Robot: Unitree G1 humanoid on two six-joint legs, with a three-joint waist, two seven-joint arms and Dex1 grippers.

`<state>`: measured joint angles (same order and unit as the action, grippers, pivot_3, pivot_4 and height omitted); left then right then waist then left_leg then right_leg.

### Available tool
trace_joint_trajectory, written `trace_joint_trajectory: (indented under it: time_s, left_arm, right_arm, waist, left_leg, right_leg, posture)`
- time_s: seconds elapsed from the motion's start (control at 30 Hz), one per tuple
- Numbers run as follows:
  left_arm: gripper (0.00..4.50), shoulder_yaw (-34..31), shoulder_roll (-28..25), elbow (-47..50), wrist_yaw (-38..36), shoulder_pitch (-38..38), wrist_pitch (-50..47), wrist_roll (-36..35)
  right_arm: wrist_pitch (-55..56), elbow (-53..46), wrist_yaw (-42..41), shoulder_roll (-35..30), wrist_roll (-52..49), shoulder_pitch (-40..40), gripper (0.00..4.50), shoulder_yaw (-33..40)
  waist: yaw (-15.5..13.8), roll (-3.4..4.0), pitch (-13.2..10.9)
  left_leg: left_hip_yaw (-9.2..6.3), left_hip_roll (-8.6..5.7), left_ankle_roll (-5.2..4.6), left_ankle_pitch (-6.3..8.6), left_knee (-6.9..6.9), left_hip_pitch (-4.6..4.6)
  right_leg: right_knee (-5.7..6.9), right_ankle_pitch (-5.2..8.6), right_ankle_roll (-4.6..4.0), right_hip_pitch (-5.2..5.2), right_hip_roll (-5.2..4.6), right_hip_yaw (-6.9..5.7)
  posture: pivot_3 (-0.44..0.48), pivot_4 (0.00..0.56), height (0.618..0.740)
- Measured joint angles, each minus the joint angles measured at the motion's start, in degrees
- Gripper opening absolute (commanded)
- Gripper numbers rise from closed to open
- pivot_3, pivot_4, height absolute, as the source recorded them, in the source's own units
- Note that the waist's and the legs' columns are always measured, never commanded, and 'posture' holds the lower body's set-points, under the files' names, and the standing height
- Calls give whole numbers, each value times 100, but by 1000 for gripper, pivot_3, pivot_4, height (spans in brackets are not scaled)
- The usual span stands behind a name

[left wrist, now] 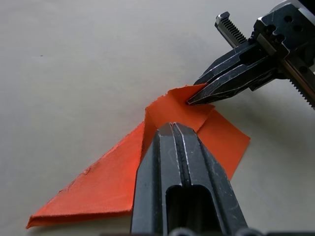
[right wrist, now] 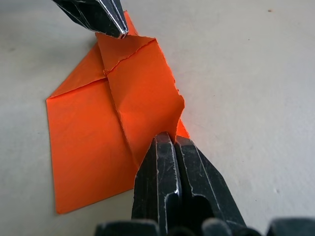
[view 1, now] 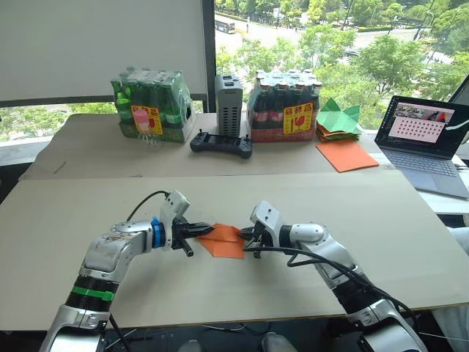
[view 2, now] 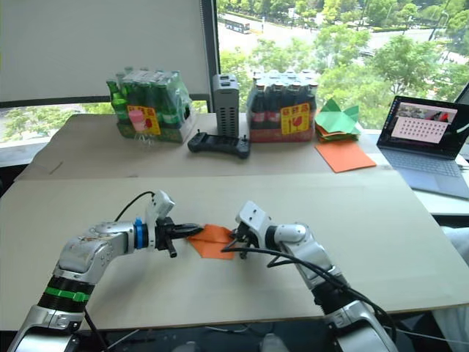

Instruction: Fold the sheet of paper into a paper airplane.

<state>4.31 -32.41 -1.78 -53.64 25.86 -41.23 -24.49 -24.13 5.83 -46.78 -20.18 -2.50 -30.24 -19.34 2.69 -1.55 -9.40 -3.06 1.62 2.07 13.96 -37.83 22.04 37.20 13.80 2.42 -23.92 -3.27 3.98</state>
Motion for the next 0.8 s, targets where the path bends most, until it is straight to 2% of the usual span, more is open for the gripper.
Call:
trace_joint_trajectory:
  time_s: [0.2, 0.43, 0.57, 0.8]
  left_arm:
    - [0, 181, -13, -602, -78, 58, 425, 404]
    - [0, 244, 7, -788, -166, 110, 678, 530]
    - [0, 267, 54, -802, -180, 110, 776, 587]
    - [0, 274, 82, -786, -230, 90, 857, 624]
  right_arm:
    - [-3, -81, 82, -7, 2, 63, 44, -4]
    - [-15, -149, 127, -10, 1, 123, 44, -2]
    - [-40, -221, 83, -31, -60, 193, 1179, 30]
    - [11, -211, 471, 355, -327, 249, 3628, 528]
  waist:
    - [-5, 0, 0]
    - [-10, 0, 0]
    - [-13, 0, 0]
    - [-14, 0, 0]
  left_leg:
    - [0, 0, 0, 0, 0, 2]
    - [0, 0, 0, 0, 0, 1]
    - [0, 0, 0, 0, 0, 2]
    - [-1, 0, 0, 0, 0, 13]
  right_leg:
    - [0, 0, 0, -1, 0, 0]
    - [-1, 0, 1, 0, 0, 0]
    - [-3, 0, 1, 1, 0, 0]
    - [-1, 0, 0, -12, 0, 0]
  posture:
    - [0, 150, 740]
    - [0, 150, 740]
    - [0, 150, 740]
    - [0, 150, 740]
